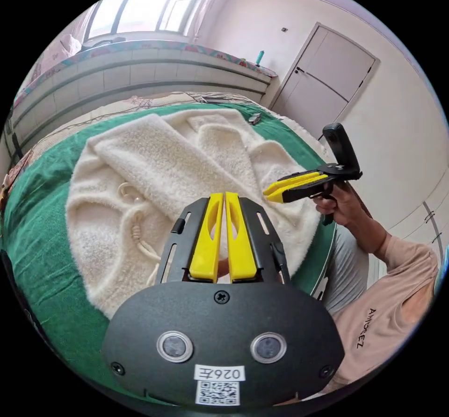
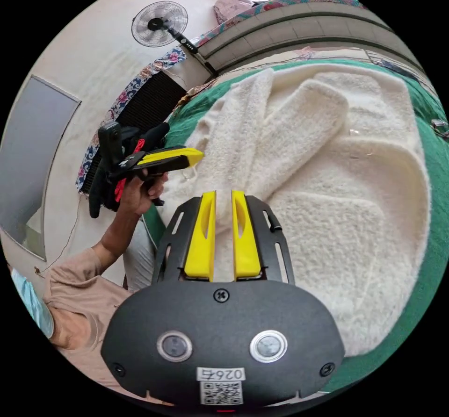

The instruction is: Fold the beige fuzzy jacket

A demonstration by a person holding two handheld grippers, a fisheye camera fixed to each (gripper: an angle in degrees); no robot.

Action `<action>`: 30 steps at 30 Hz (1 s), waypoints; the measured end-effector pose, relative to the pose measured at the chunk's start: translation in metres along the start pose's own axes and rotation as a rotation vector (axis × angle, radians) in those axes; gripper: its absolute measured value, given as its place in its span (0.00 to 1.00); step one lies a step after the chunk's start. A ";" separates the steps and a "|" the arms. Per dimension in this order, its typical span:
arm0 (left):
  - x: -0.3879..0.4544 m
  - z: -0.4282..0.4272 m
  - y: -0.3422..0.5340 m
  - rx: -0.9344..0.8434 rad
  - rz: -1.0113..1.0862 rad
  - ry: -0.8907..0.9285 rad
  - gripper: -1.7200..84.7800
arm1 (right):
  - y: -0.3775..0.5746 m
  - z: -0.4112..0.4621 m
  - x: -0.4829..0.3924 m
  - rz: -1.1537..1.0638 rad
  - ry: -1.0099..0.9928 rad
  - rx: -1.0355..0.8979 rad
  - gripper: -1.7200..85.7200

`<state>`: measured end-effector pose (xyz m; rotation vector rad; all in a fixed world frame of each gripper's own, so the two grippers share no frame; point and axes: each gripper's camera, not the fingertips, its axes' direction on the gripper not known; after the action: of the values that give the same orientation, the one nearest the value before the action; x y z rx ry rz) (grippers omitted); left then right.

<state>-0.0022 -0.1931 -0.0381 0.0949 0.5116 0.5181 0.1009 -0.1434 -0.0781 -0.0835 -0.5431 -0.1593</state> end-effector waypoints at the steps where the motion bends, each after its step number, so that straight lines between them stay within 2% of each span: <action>1: 0.000 -0.002 -0.003 0.016 -0.013 0.003 0.11 | -0.005 -0.012 0.010 0.053 0.122 0.053 0.07; 3: 0.013 -0.001 -0.005 0.033 0.044 0.047 0.15 | -0.015 -0.024 0.023 0.104 0.174 0.116 0.08; 6: 0.060 0.021 0.003 -0.007 0.221 0.039 0.21 | -0.028 -0.022 0.037 0.131 0.025 0.176 0.07; 8: 0.095 0.058 0.013 -0.167 0.373 -0.126 0.26 | -0.048 -0.009 0.035 0.135 0.081 0.173 0.09; 10: 0.108 0.090 0.022 -0.308 0.471 -0.250 0.26 | -0.065 0.003 0.025 0.110 0.140 0.174 0.10; 12: 0.106 0.083 0.024 -0.248 0.496 -0.200 0.25 | -0.082 0.018 0.014 0.084 0.192 0.173 0.11; 15: 0.079 0.065 0.020 -0.224 0.420 -0.083 0.14 | -0.114 0.057 0.006 0.077 0.299 0.085 0.13; 17: 0.042 0.046 0.018 -0.196 0.316 0.083 0.09 | -0.128 0.078 0.002 0.070 0.434 0.024 0.07; 19: 0.016 0.025 0.018 -0.139 0.258 0.207 0.08 | -0.135 0.082 -0.006 0.024 0.501 -0.038 0.02; 22: -0.016 -0.026 0.022 0.030 0.225 0.336 0.08 | -0.138 0.069 -0.029 -0.055 0.506 0.018 0.01; 26: -0.036 -0.081 0.030 0.235 0.234 0.354 0.08 | -0.146 0.050 -0.064 -0.177 0.388 0.204 0.01; 28: -0.039 -0.088 0.033 0.256 0.233 0.335 0.08 | -0.162 0.064 -0.069 -0.200 0.419 0.157 0.01; 30: -0.043 -0.086 0.036 0.250 0.234 0.340 0.08 | -0.179 0.082 -0.064 -0.155 0.551 0.027 0.01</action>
<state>-0.0926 -0.1863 -0.0861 0.3117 0.9039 0.7027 -0.0258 -0.3013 -0.0347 0.0307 -0.0012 -0.3141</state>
